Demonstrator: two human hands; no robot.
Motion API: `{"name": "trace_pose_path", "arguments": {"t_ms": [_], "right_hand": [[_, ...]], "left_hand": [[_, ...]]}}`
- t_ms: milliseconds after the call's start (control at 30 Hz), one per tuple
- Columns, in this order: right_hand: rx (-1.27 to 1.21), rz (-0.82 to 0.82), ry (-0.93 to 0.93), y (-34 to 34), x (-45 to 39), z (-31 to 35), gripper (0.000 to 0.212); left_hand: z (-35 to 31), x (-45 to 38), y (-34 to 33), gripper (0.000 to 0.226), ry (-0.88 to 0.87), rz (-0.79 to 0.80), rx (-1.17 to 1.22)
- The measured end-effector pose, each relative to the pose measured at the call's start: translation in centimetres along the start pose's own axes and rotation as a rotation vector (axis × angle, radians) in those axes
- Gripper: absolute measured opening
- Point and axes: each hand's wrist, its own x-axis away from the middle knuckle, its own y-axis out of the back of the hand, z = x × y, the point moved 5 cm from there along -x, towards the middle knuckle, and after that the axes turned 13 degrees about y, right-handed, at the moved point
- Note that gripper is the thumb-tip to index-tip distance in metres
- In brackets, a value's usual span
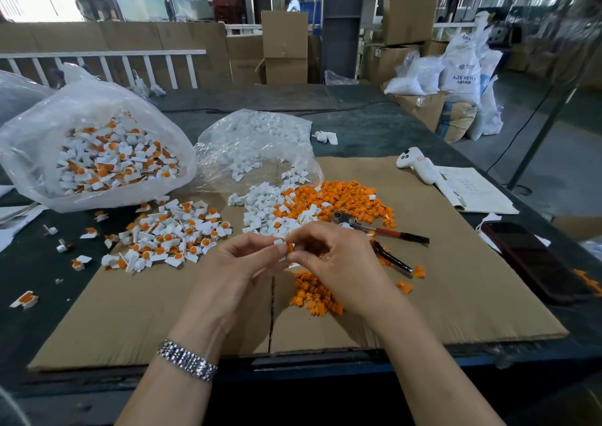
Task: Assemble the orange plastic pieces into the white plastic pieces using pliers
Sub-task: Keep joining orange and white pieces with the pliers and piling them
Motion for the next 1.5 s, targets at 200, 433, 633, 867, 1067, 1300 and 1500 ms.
{"name": "trace_pose_path", "arguments": {"t_ms": [200, 433, 633, 867, 1067, 1300, 1500], "right_hand": [[0.05, 0.016, 0.001, -0.4, 0.2, -0.1, 0.02], [0.155, -0.013, -0.166, 1.4, -0.3, -3.7, 0.033], [0.76, 0.358, -0.543, 3.4, 0.1, -10.7, 0.053], [0.799, 0.45, -0.491, 3.1, -0.8, -11.5, 0.045], [0.663, 0.36, -0.484, 4.5, -2.2, -9.8, 0.03], [-0.149, 0.477, -0.502, 3.2, -3.4, -3.0, 0.021], [-0.163, 0.624, -0.455, 0.2, -3.1, -0.3, 0.028]], "left_hand": [[0.4, -0.2, 0.1, 0.021, 0.046, -0.007, -0.017], [1.1, -0.5, 0.4, 0.006, 0.123, -0.048, 0.114], [1.4, -0.9, 1.3, 0.01, 0.168, -0.119, 0.139], [0.9, -1.2, 1.6, 0.016, 0.177, -0.141, 0.139], [0.4, -1.4, 1.6, 0.018, 0.18, -0.153, 0.172], [-0.5, -1.7, 1.2, 0.028, 0.126, -0.137, 0.208], [-1.1, -1.7, 1.0, 0.018, 0.081, -0.168, 0.177]]}}
